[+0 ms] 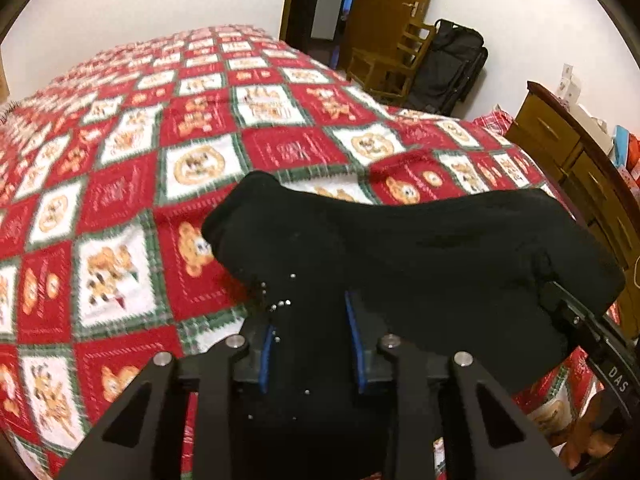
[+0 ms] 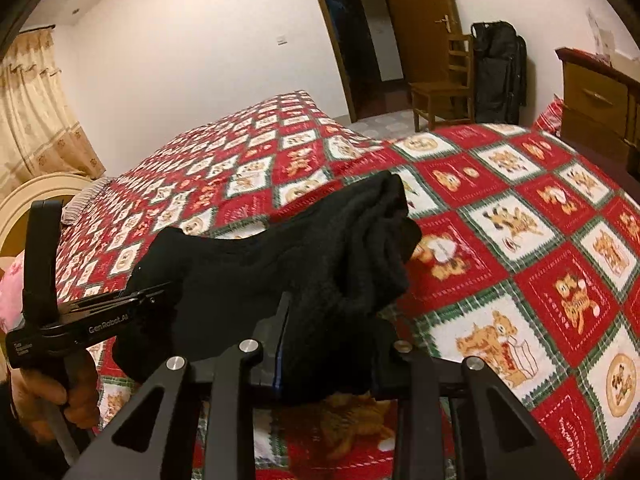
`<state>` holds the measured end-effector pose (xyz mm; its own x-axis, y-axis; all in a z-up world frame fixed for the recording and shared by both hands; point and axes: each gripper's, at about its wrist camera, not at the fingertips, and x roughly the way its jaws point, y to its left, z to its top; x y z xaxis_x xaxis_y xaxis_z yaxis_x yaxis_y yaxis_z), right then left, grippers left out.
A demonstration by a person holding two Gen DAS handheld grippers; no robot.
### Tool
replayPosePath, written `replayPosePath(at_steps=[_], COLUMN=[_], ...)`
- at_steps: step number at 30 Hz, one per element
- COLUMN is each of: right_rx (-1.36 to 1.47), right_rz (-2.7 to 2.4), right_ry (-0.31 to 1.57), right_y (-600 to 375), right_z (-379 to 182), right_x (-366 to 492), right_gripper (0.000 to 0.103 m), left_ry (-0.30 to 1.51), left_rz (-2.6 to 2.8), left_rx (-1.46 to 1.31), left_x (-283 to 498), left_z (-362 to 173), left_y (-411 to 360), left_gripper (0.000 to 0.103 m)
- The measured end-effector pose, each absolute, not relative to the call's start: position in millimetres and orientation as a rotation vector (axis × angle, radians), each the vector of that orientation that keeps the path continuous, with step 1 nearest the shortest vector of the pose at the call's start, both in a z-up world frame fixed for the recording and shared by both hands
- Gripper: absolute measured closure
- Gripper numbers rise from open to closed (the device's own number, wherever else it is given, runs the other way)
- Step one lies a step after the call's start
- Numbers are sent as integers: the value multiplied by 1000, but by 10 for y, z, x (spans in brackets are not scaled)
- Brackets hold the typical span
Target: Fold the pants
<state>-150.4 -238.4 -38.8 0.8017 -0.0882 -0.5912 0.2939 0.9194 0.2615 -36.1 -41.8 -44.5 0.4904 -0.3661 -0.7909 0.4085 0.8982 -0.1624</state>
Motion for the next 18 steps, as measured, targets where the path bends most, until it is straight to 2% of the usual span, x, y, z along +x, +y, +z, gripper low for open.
replayPosePath(at_steps=[18], right_rx=[300], right_rz=[-188], right_ry=[587], right_y=[-2168], right_z=[-105], right_x=[-1273], right_gripper=[73], left_ry=[934], left_rz=[-460], left_rx=[38], left_x=[-200], left_z=[-352], left_y=[-260], left_gripper=[73])
